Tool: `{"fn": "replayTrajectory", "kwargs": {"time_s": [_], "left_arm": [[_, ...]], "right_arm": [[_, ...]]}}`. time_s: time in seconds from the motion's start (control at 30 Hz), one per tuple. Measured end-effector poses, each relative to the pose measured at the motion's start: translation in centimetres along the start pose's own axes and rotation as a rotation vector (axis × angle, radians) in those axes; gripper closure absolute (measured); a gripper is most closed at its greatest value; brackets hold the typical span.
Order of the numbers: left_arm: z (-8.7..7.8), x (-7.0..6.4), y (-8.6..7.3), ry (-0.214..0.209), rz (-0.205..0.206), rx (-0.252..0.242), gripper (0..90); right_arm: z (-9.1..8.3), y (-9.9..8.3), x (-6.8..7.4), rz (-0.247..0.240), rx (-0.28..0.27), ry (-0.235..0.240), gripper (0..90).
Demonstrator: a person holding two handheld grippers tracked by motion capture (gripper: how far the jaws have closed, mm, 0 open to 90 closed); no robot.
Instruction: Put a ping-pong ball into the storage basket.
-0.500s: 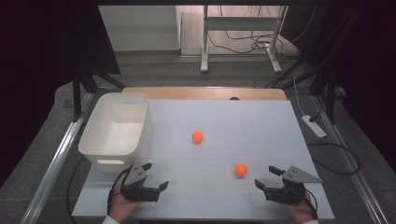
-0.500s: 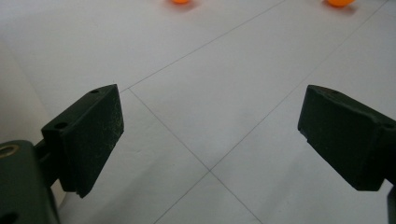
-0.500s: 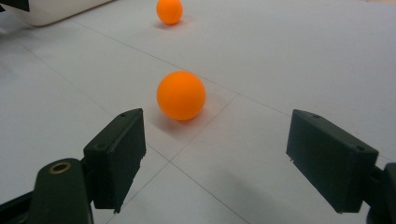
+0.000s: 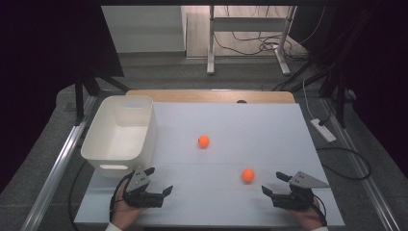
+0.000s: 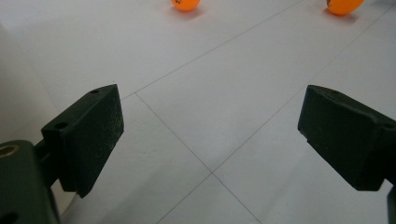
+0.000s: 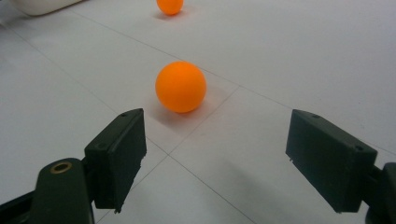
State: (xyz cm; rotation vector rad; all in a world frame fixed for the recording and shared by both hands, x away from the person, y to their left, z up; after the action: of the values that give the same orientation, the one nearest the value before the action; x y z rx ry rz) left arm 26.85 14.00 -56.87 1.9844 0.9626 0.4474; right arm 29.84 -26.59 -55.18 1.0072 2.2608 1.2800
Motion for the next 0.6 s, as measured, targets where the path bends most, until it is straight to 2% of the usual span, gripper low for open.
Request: {"fn": "replayTrajectory", "kwargs": {"time_s": [0.27, 0.6], "left_arm": [[-0.08, -0.23, 0.42, -0.004, 0.006, -0.010, 7.8], [-0.32, -0.24, 0.61, 0.005, -0.007, -0.013, 7.8]], "right_arm": [[0.03, 0.07, 0.12, -0.003, 0.002, -0.008, 20.4], [0.39, 0.24, 0.30, -0.002, 0.006, -0.007, 20.5]]}}
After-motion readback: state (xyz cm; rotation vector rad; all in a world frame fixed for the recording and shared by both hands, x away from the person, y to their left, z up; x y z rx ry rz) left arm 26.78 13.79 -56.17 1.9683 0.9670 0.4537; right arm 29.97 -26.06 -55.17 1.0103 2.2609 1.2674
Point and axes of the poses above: each handheld gripper's, and its own axes: z roughly forward along the jaws, y roughly out of its top, x roughly to its left, the point moved 7 cm from there along z, roughly forward along the jaws, and after that the axes turned 2 degrees about x, right-handed, at the moved point
